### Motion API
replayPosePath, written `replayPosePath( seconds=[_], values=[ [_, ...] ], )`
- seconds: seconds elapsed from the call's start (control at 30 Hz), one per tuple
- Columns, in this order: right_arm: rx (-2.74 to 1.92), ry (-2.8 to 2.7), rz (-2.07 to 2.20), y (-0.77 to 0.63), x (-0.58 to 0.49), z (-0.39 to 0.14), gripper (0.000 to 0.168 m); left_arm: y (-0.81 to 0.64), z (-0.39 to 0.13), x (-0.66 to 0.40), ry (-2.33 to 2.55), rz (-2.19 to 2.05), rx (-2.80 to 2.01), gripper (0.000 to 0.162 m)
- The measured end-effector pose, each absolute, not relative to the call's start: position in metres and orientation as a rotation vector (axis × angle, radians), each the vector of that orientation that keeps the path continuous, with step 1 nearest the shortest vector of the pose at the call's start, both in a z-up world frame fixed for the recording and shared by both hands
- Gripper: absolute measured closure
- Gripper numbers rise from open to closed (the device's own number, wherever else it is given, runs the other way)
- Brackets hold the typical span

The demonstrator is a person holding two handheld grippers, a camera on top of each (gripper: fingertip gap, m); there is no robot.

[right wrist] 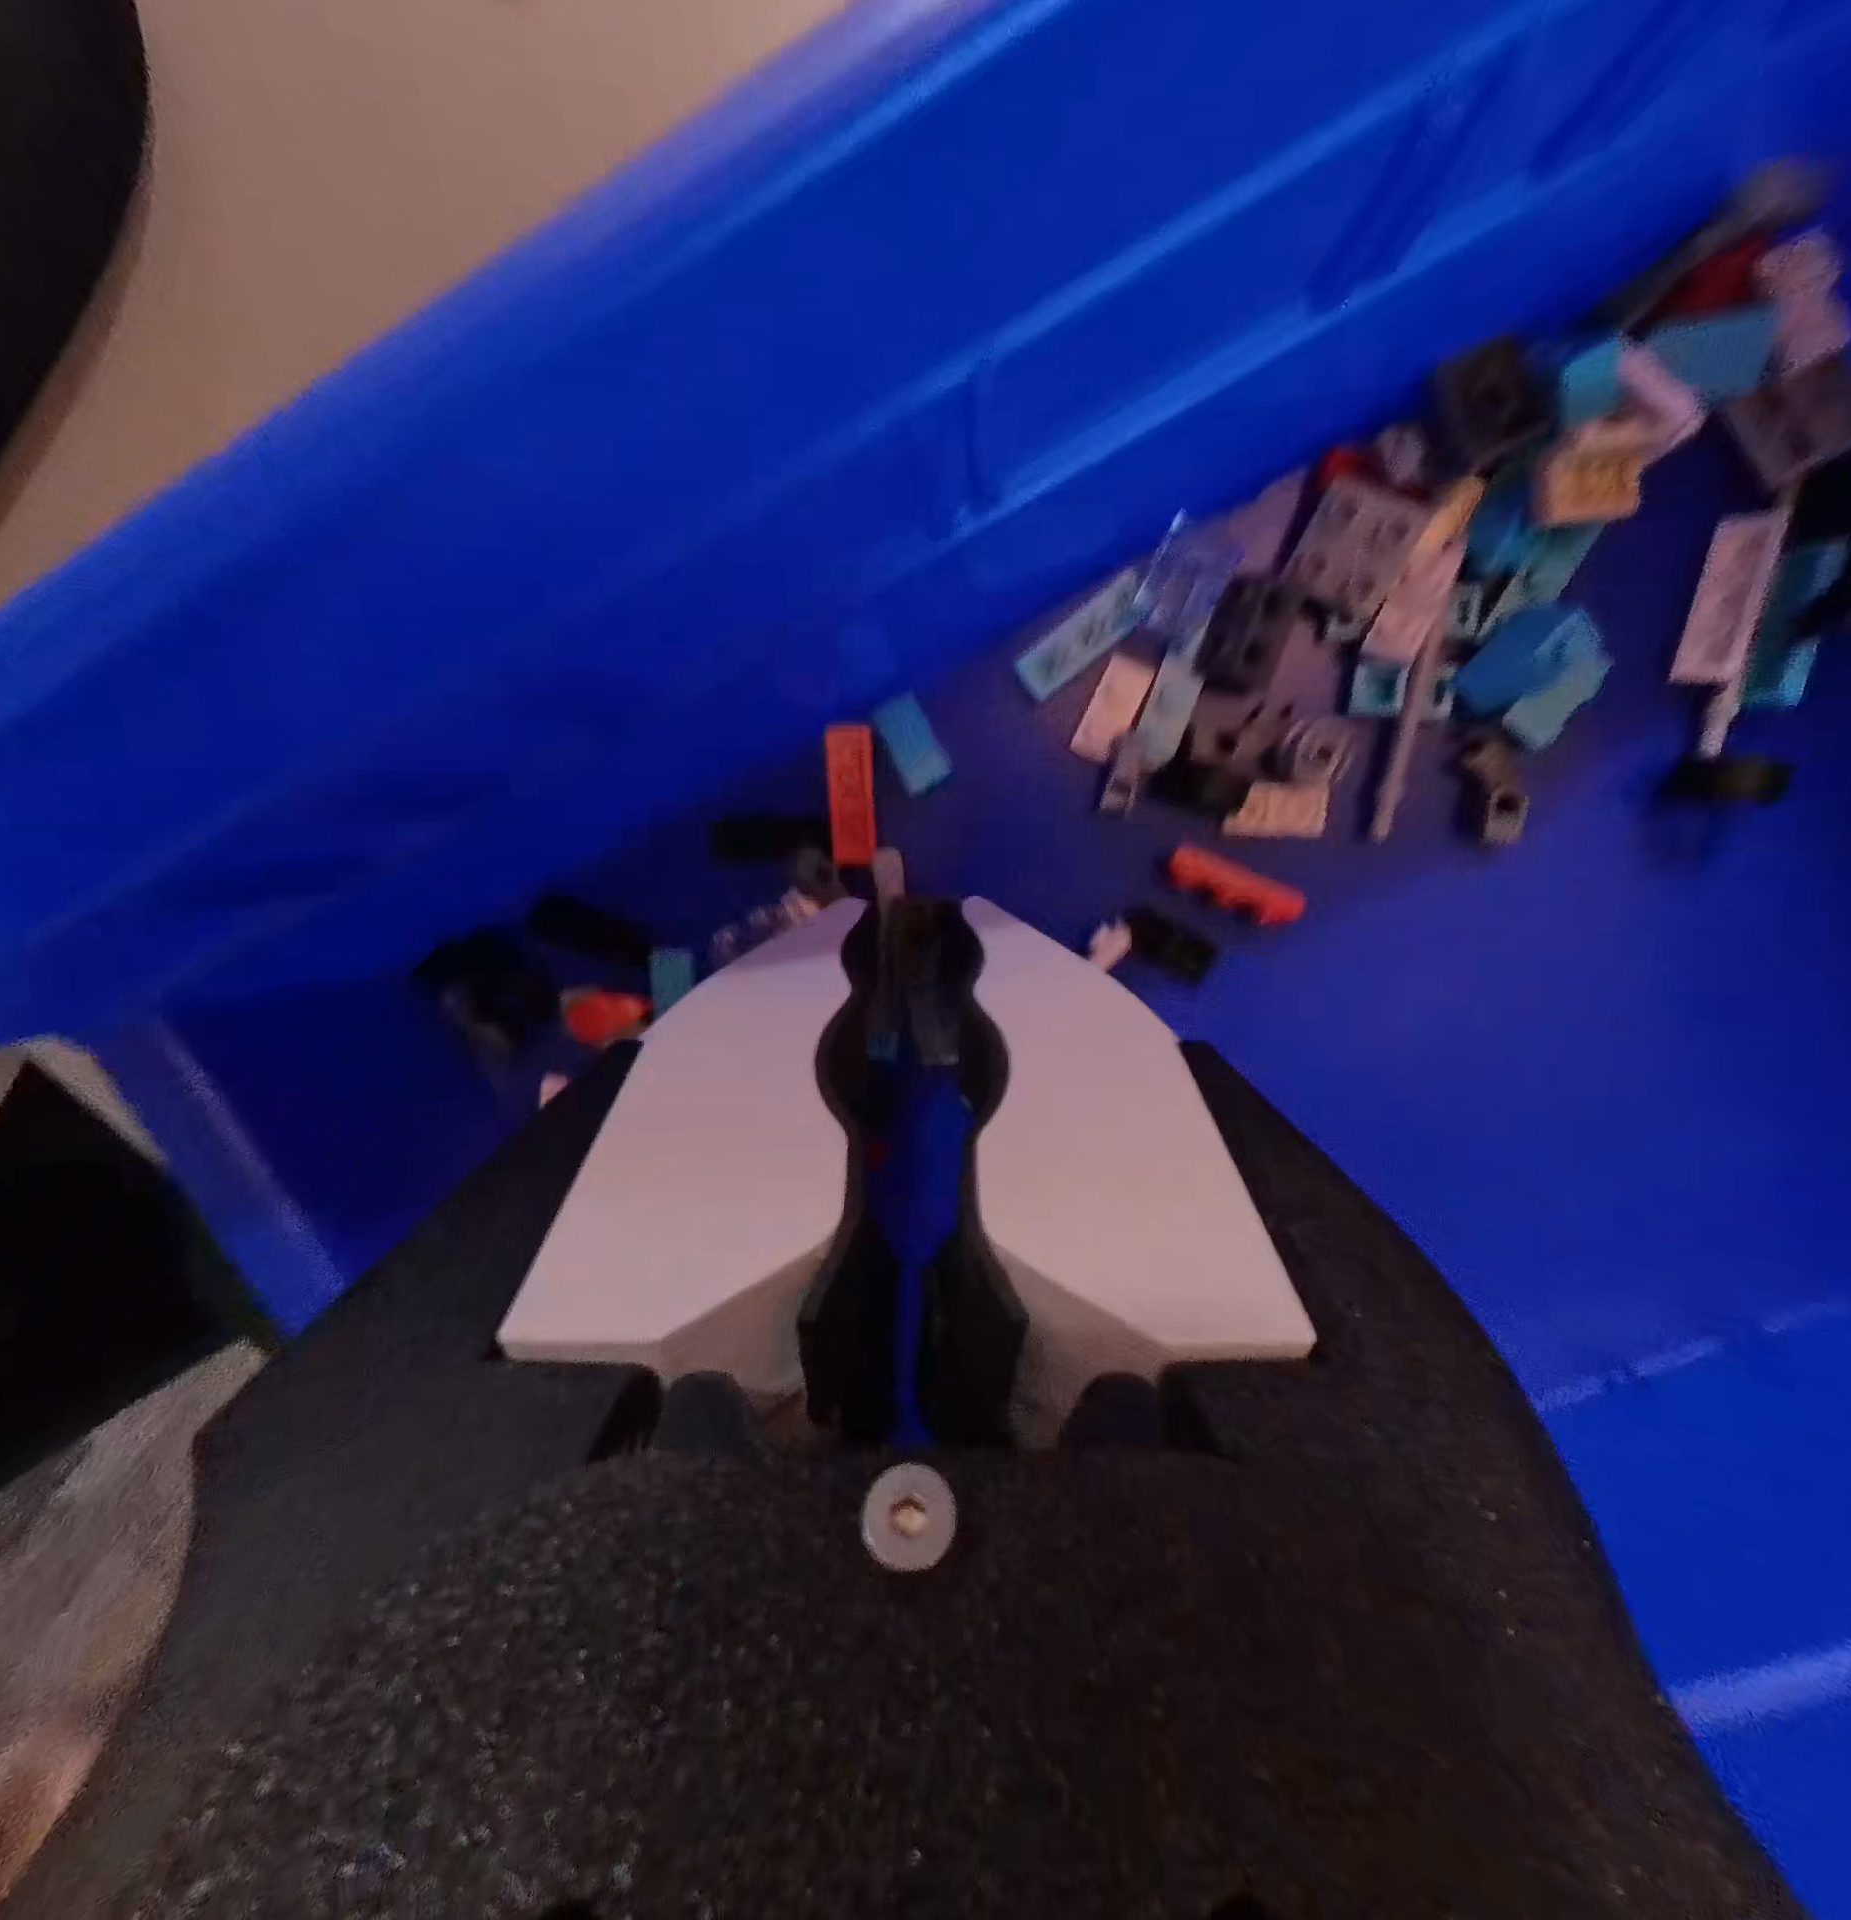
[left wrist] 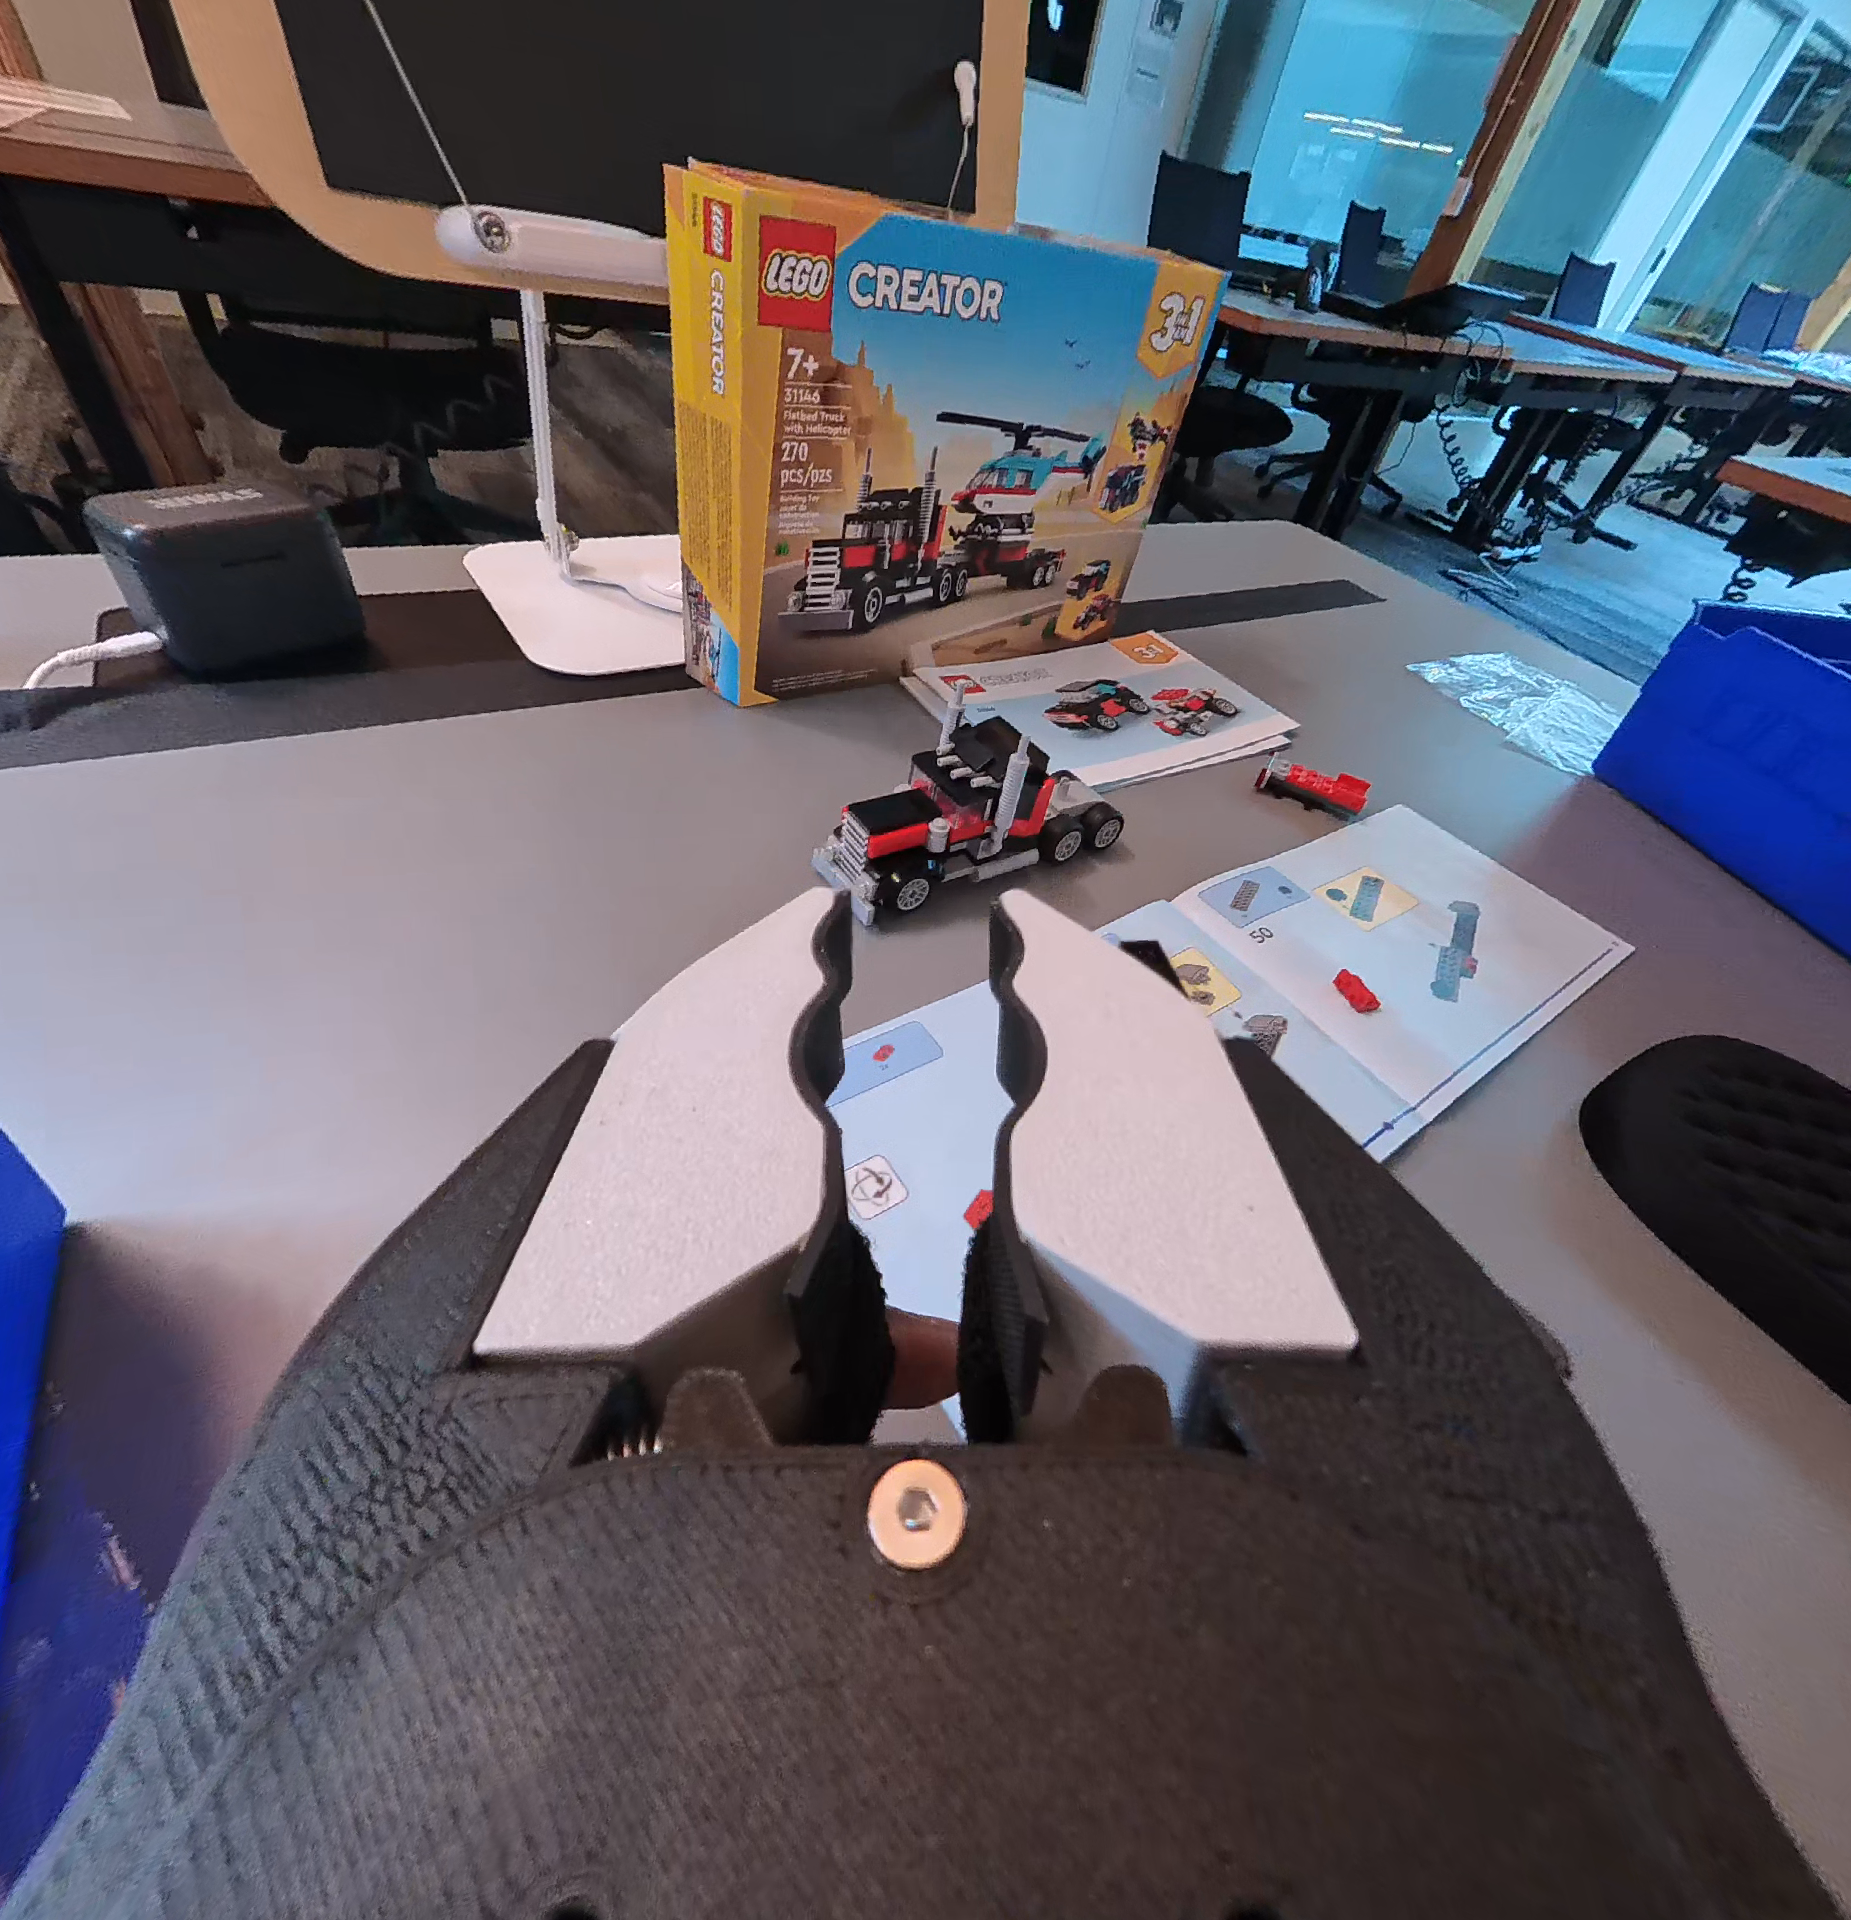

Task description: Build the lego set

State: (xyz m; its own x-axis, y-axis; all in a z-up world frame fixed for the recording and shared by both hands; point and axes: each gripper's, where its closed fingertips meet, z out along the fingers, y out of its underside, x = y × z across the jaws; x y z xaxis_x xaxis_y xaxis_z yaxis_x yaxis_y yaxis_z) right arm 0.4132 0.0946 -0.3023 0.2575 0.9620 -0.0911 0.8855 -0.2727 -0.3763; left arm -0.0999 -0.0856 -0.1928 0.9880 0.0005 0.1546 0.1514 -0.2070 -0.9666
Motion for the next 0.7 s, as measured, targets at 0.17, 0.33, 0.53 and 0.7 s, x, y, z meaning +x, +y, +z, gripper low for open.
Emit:
replayPosePath(
  seconds=[0.17,0.33,0.53,0.7],
  values=[
    [-2.234,-1.796,0.348,0.081,0.434,-0.257,0.132,-0.086,-0.191,-0.105,-0.119,-0.139,-1.765,0.137],
    [-2.015,-2.036,0.129,0.120,0.447,-0.230,0.102,-0.086,-0.193,-0.103,-0.114,-0.147,-1.760,0.137],
    [-1.756,-2.178,0.154,0.167,0.417,-0.256,0.097,-0.092,-0.197,-0.104,-0.122,-0.137,-1.761,0.137],
    [-1.653,-2.266,0.318,0.173,0.381,-0.282,0.073,-0.096,-0.192,-0.109,-0.157,-0.150,-1.729,0.137]
  ],
)
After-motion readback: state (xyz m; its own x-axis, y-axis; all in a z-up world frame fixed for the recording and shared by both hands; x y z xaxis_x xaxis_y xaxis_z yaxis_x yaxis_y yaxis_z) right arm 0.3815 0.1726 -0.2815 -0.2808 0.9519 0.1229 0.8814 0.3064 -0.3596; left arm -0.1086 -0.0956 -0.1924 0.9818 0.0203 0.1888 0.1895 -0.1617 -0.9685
